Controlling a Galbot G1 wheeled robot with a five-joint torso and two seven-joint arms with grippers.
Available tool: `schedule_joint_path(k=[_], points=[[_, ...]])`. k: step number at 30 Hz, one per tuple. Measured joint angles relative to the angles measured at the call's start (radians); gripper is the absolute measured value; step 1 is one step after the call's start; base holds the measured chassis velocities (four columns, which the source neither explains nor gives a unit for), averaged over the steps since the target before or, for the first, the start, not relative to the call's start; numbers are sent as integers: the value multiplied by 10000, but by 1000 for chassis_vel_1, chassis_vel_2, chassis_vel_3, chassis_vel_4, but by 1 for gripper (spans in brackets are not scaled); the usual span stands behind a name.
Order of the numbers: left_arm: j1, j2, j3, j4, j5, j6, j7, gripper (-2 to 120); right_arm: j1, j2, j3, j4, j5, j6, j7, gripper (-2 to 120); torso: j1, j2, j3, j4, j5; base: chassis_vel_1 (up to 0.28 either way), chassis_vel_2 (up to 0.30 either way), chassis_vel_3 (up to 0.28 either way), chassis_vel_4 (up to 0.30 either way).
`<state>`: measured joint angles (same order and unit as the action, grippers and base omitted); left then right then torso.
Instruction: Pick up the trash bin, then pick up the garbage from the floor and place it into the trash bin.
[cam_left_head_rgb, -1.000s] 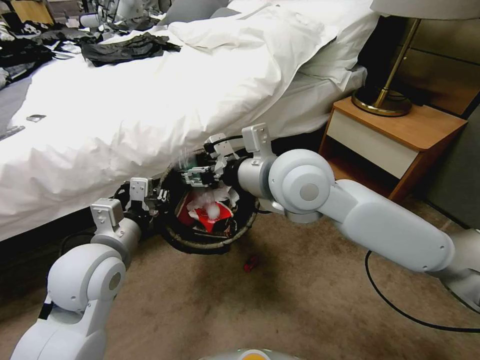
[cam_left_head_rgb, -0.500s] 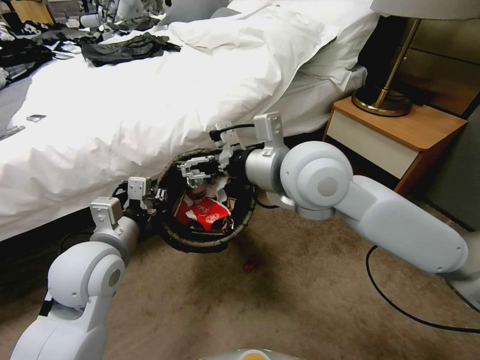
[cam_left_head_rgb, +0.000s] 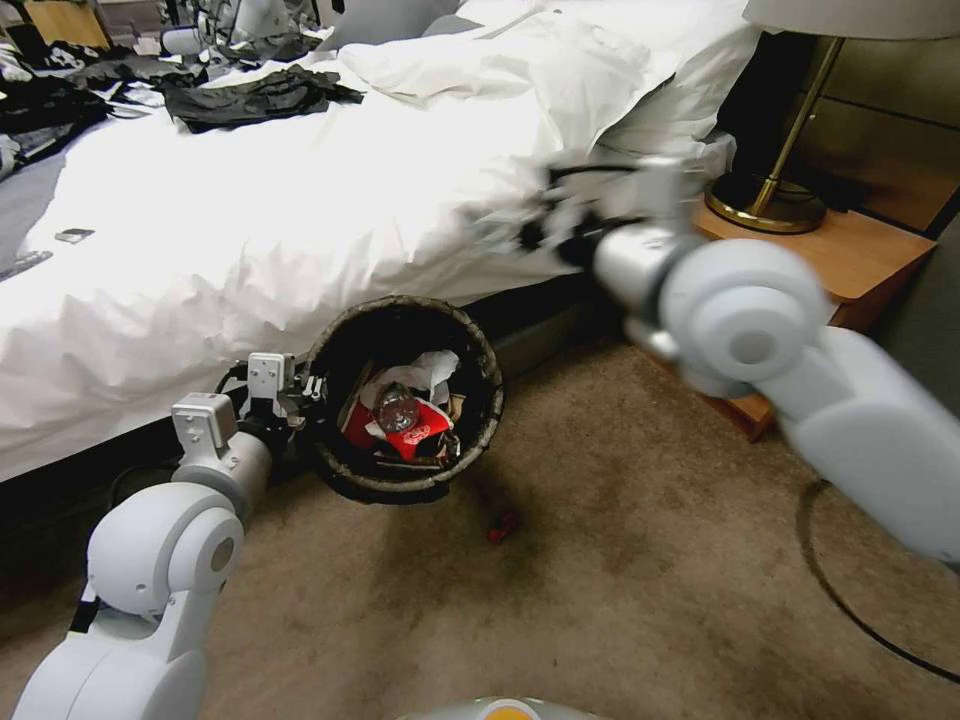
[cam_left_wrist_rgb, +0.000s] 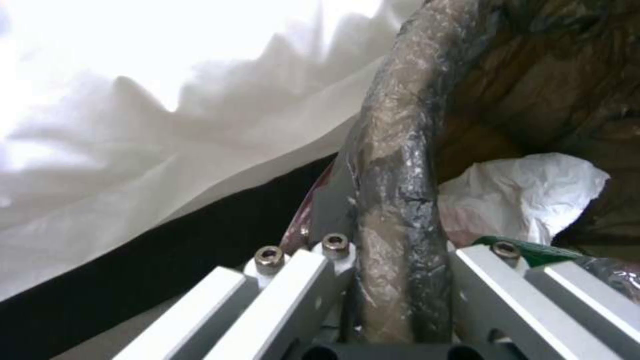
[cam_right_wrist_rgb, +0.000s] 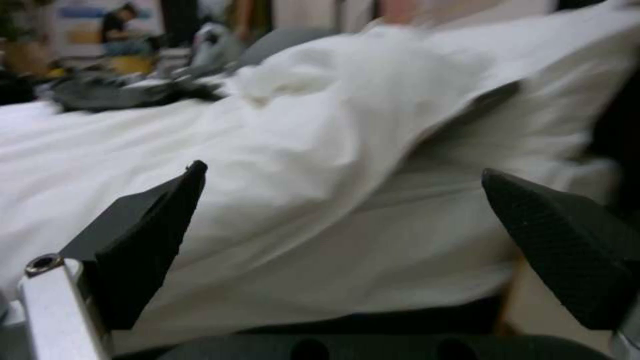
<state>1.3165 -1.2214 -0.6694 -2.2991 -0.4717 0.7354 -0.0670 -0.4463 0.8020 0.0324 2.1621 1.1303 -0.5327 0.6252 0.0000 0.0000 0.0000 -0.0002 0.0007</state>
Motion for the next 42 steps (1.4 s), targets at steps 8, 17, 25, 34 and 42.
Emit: schedule_joint_path(k=[8, 17, 25, 34, 42], points=[[109, -50, 159, 37, 145, 0, -22, 1, -6094, 1185, 5069, -609, -6463, 2306, -2456, 100, 1, -1, -1, -1, -6, 0, 0, 0, 0], [242, -2, 122, 12, 242, 0, 60, 1, -9452, 3770, 6320, -519, -9162, 3472, -3412, 100, 0, 0, -2, -1, -7, 0, 0, 0, 0], [346, 15, 69, -117, 255, 0, 65, 1, -9378, 4012, 5167, -1153, -9456, 3346, -3377, 100, 0, 0, -1, 4, -8, 0, 0, 0, 0], [403, -54, 27, -124, 313, 0, 67, 1, -7722, 3604, 2548, -3296, -8573, 2720, -3027, 100, 0, 0, -1, 5, -8, 0, 0, 0, 0], [391, 17, -132, -124, 280, 0, 66, 1, -6130, 4233, 1111, -6286, -7910, 2470, -3182, 100, 1, 0, 1, 3, -7, 0, 0, 0, 0]])
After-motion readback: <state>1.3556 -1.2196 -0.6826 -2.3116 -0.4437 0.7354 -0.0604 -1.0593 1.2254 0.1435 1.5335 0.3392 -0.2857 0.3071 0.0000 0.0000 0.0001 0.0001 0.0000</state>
